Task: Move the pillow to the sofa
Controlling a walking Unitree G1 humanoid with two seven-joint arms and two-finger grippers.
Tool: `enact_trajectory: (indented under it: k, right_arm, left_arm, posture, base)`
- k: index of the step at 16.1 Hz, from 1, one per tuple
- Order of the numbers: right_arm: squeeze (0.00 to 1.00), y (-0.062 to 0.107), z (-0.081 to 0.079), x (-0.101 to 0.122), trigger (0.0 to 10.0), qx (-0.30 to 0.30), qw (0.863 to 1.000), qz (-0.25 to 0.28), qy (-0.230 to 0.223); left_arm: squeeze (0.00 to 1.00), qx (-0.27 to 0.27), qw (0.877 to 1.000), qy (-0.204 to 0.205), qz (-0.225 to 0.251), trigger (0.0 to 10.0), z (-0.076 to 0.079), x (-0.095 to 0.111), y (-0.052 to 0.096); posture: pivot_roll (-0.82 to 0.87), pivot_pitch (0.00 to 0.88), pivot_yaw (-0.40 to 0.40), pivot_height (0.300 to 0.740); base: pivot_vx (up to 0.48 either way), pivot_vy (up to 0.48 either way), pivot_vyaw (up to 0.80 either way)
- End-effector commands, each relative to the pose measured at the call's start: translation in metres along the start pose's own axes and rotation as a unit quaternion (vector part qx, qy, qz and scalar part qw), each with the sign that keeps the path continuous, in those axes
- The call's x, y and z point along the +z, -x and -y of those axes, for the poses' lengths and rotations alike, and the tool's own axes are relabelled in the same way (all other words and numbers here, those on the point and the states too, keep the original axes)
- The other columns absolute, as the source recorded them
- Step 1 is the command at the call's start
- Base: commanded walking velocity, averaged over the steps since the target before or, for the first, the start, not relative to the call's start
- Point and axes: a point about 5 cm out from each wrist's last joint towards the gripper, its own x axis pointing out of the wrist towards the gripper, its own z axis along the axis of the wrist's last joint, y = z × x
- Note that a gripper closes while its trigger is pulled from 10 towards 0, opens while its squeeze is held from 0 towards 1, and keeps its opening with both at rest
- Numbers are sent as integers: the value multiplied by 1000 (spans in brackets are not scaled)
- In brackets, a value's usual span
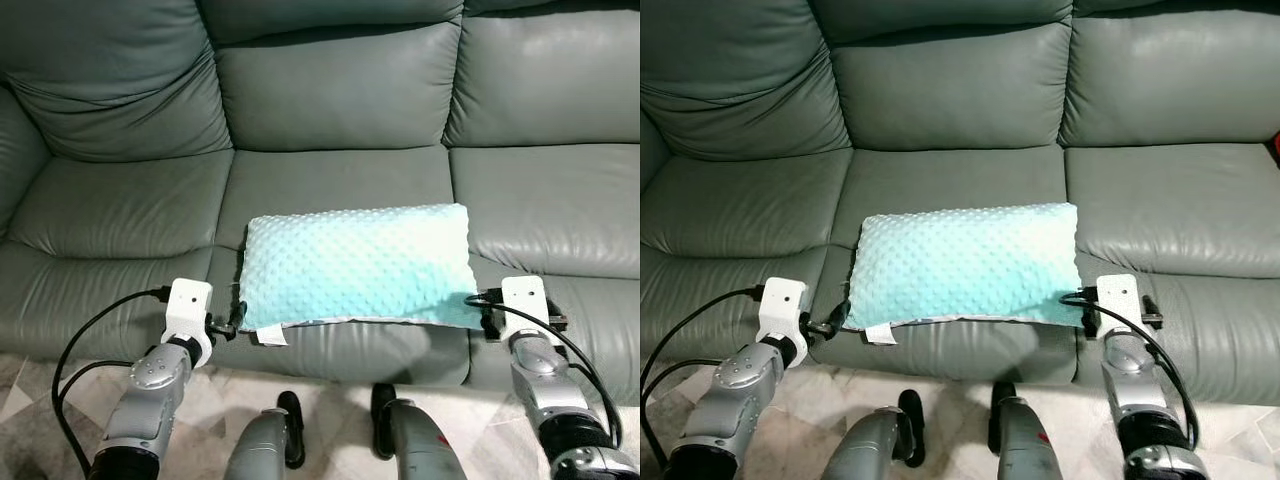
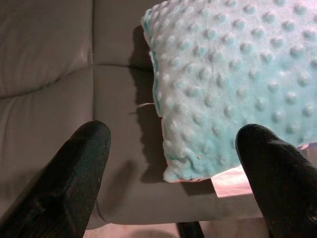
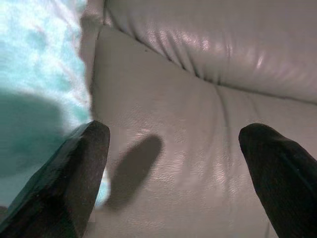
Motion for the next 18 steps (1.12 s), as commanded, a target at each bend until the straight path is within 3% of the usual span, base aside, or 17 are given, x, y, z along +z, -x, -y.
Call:
enact_trajectory:
  k: [1,9,18]
  right_arm:
    - [0,2,-9,-10,10000,10,1000,-17,-11]
    - [0,-1,-37,5,10000,58,995,1,-81]
    - [0,-1,-63,24,10000,89,989,15,-120]
  left_arm:
    - [0,16,1000,3,-19,10000,-9,-9,8]
    - [0,21,999,-3,-25,10000,-10,-7,13]
    - [0,21,999,-5,-29,10000,-8,-9,16]
  posture:
    - [77,412,162,740]
    - [95,422,159,740]
    - [101,434,157,740]
  base:
    - [0,0,0]
    - [0,0,0]
    - [0,0,0]
